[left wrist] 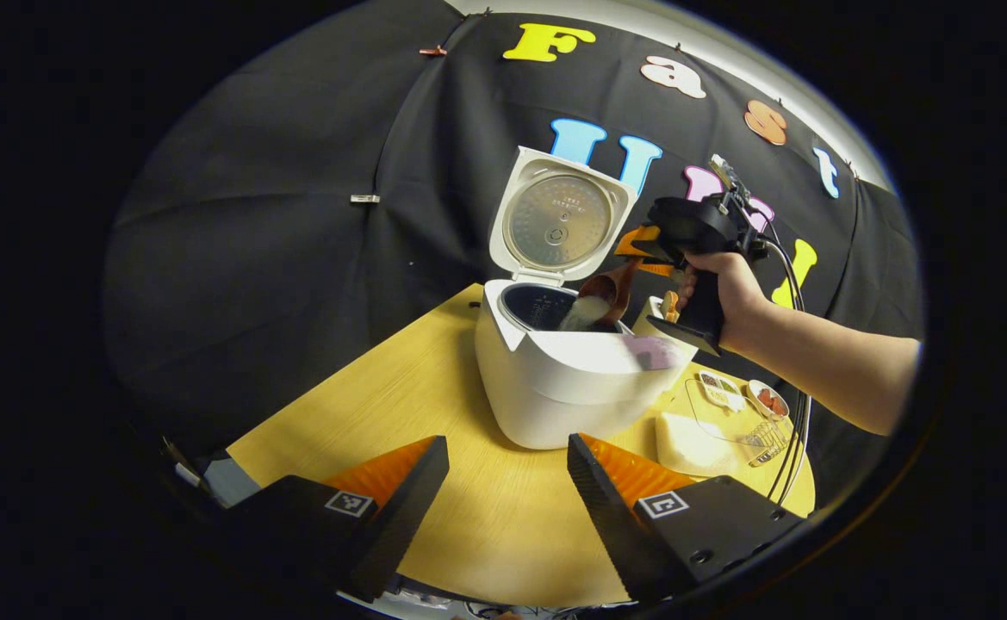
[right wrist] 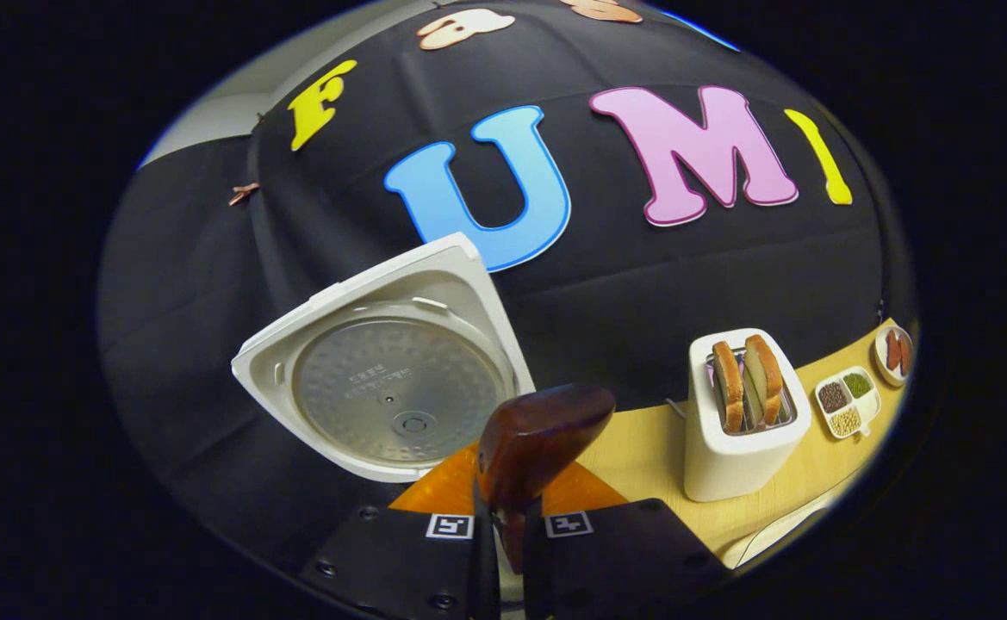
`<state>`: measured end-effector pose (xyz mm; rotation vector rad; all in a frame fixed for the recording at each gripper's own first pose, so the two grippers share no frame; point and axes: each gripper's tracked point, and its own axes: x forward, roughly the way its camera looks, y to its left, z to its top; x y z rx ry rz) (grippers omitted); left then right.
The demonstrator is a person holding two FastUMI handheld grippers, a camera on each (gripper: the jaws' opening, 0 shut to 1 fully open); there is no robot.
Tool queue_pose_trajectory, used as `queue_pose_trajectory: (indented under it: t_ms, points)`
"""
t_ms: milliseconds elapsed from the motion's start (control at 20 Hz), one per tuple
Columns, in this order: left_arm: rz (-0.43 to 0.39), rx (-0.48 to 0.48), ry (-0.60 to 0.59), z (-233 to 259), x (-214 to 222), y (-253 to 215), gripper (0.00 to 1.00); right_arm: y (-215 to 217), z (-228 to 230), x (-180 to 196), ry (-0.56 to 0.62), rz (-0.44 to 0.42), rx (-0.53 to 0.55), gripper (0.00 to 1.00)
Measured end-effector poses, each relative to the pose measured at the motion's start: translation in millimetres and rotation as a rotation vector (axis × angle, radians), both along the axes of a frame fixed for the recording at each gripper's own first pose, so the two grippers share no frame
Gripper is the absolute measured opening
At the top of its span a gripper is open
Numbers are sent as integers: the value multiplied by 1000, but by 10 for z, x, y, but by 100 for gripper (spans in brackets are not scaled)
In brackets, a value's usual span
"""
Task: Close the left gripper, press the button to open the rice cooker; take a wooden spoon from the chopstick holder with the right hand, scoop a spoonful of rice and pour it into the rice cooker, then put the wooden spoon back into the chopstick holder.
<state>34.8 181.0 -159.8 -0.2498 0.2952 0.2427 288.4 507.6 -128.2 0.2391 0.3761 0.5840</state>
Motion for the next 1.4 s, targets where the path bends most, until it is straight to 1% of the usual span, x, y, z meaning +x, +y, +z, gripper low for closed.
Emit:
queue_pose_trajectory:
  t_ms: [250,450,550,700,750,850,1050,1150,1250,1400]
  points:
    - [-22,2,5,-42,1,-84,96,210,29,-229,-148,169,-99,15]
    - [-22,-8,6,-66,-47,-117,96,351,-35,-462,-290,304,-230,15]
    - [-20,-9,6,-68,-62,-128,96,430,-71,-614,-344,377,-274,15]
    - [-21,-6,4,-72,-82,-144,96,496,-146,-780,-395,437,-333,15]
    - [-22,-1,2,-64,-88,-149,96,513,-165,-804,-394,440,-335,15]
    - [-20,6,0,-35,-87,-165,96,525,-127,-824,-347,425,-293,16]
    - [-29,17,-5,-37,-89,-238,96,356,130,-695,-275,335,-176,15]
    - [-37,17,-14,-12,-84,-283,96,171,296,-622,-232,269,-123,15]
    - [-49,26,-15,-7,-56,-349,96,-59,520,-577,-194,206,-42,15]
    - [-79,32,-24,19,-9,-476,96,-495,862,-463,-181,120,45,15]
